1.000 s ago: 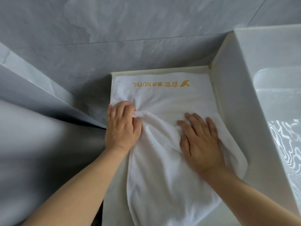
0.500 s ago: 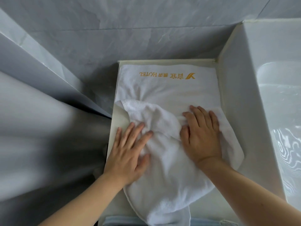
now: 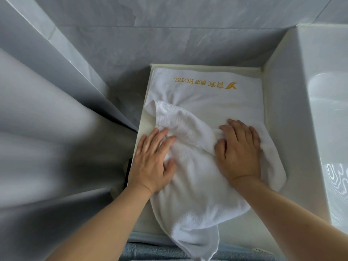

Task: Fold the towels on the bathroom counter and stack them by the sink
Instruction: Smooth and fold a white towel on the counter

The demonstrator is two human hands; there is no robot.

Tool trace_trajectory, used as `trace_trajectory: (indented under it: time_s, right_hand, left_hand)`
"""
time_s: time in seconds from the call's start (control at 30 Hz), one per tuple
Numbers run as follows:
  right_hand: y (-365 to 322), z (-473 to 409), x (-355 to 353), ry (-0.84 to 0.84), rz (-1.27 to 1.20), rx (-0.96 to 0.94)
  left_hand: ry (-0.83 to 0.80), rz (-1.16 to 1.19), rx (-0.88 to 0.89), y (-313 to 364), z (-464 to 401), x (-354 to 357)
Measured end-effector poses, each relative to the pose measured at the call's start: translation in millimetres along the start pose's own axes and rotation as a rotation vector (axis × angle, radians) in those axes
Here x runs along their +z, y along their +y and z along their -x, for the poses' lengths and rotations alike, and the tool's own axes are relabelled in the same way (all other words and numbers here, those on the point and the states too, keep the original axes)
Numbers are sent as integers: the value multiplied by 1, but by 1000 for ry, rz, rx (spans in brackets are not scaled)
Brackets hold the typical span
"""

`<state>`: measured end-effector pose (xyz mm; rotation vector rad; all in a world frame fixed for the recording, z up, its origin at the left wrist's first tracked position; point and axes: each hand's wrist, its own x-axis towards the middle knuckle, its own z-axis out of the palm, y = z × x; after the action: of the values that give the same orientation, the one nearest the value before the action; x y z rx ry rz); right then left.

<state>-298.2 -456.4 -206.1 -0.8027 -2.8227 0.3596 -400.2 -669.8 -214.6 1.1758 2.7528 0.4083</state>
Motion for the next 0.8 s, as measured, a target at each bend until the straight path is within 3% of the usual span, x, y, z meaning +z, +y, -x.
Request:
trace_trajectory:
  time_s: [0.23, 0.4, 0.6, 0.8]
  right_hand:
    - [1, -2, 3, 21, 12, 2]
    - [-6, -2, -7, -57, -27, 31]
    - [-13, 36, -48, 181, -92, 223]
    - [-12, 103, -53, 74, -505, 531]
  left_hand:
    - [9, 13, -11, 1, 0, -2]
    - [19, 27, -24, 1, 2, -3]
    - [37, 58, -40, 2, 3, -5]
    - [30, 147, -70, 2, 1, -3]
